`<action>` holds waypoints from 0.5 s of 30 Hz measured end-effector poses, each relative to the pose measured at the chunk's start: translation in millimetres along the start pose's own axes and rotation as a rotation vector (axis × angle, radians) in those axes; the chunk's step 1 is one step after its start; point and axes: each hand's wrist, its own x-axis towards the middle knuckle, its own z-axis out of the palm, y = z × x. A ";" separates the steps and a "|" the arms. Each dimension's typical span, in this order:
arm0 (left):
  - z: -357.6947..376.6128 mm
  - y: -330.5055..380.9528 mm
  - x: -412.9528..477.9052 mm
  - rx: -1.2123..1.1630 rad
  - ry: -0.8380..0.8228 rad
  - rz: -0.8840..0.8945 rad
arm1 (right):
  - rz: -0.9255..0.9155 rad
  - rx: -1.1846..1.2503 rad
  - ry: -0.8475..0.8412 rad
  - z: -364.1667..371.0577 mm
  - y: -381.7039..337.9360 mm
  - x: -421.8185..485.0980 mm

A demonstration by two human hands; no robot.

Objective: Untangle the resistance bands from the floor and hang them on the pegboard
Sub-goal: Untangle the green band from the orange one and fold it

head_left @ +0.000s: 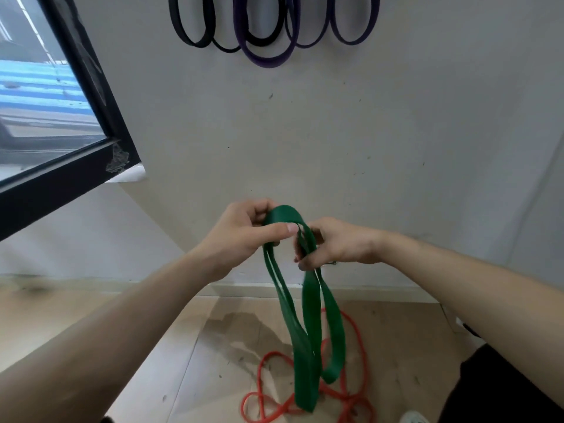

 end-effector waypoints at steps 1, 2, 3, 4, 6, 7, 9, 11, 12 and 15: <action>-2.3 2.2 -0.8 -0.010 0.018 0.011 | 0.019 -0.027 -0.031 1.2 5.4 0.2; -5.7 3.6 -1.5 -0.017 0.037 0.023 | 0.040 -0.049 -0.064 1.7 10.9 0.3; -10.4 4.7 -2.6 -0.017 0.056 0.036 | 0.064 -0.062 -0.087 1.4 14.9 -0.3; -16.0 4.5 -3.6 -0.010 0.072 0.048 | 0.085 -0.063 -0.087 0.3 18.4 -1.3; -26.9 3.4 -7.1 0.012 0.096 0.057 | 0.101 -0.027 -0.042 -4.1 20.4 -4.8; -31.9 1.9 -9.0 0.025 0.110 0.049 | 0.101 -0.004 -0.006 -7.6 20.9 -6.1; -42.2 -2.9 -12.0 0.052 0.136 0.021 | 0.083 0.039 0.062 -15.0 20.6 -10.2; -52.8 -9.3 -15.1 0.083 0.145 -0.011 | 0.060 0.079 0.105 -22.3 19.0 -15.5; -57.8 -12.3 -16.7 0.102 0.143 -0.020 | 0.044 0.091 0.115 -25.7 17.6 -17.8; -70.5 -20.8 -21.5 0.151 0.138 -0.042 | -0.023 0.136 0.141 -33.4 9.8 -23.1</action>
